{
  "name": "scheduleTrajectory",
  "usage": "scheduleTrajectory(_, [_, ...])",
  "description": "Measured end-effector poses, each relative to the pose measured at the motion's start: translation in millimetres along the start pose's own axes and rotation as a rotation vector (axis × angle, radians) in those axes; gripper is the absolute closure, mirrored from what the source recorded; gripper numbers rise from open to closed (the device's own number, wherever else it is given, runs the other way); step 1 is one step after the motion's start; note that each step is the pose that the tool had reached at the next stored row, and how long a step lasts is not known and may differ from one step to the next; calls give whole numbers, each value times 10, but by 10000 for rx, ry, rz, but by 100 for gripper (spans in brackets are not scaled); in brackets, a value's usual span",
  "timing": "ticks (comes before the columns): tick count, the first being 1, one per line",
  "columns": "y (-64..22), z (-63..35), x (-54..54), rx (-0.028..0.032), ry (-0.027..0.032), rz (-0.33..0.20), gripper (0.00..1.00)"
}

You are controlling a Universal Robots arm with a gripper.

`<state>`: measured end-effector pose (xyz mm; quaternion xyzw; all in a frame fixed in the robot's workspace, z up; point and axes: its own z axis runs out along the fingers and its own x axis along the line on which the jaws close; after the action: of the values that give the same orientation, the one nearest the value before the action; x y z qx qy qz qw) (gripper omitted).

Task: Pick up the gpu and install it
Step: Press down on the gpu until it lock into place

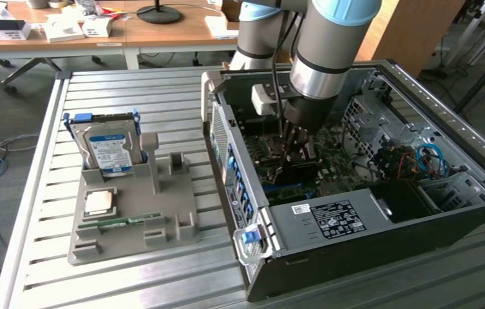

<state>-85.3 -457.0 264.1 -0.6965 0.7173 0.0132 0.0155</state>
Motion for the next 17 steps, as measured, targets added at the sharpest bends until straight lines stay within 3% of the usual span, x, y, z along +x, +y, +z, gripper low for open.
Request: scheduleTrajectory(17, [6,6,0,1,-8,0,89])
